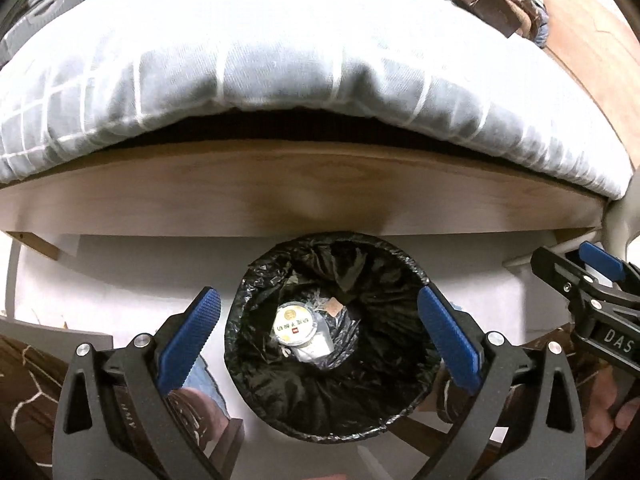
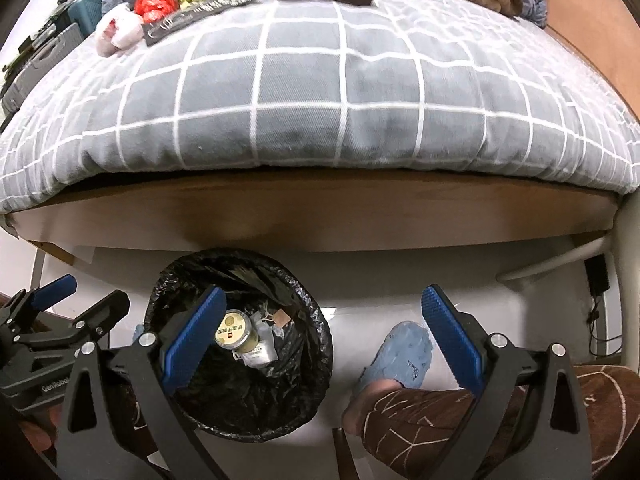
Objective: Collect trash
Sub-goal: 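Move both tools back up toward the trash on the bed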
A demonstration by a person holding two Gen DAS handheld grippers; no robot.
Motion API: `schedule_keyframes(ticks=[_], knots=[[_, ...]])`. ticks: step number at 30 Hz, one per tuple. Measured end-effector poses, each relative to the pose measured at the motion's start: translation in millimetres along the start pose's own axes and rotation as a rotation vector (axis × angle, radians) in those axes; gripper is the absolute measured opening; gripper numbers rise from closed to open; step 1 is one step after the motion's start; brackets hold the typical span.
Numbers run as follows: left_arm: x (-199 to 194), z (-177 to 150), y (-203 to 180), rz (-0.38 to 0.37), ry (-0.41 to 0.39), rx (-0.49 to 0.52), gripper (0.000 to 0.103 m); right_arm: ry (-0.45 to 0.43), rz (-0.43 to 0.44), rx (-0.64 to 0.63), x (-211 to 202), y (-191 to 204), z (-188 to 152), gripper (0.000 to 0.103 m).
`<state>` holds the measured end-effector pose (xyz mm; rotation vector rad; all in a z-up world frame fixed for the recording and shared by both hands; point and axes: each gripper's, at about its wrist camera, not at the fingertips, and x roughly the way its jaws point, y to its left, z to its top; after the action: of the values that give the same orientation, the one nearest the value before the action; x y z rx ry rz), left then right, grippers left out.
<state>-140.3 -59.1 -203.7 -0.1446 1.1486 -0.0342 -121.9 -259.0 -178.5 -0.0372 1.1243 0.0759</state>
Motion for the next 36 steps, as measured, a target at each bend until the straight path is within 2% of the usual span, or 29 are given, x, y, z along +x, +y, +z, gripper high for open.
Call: schedule_keyframes(ticks=[8, 20, 28, 36], knots=[[-39, 10, 2, -0.007, -0.053, -0.014, 0.097, -0.053, -0.016, -0.02, -33, 3, 12, 0.094], [-91, 29, 5, -0.007, -0.121, -0.028, 0.097, -0.141, 0.015, -0.003, -78, -6, 24, 0.094], [-112, 47, 4, 0.012, -0.156, -0.027, 0.097, -0.205, 0.036, 0.001, -110, -10, 49, 0.094], [-126, 79, 3, 0.028, -0.182, -0.035, 0.097, -0.233, 0.049, -0.012, -123, -13, 79, 0.094]])
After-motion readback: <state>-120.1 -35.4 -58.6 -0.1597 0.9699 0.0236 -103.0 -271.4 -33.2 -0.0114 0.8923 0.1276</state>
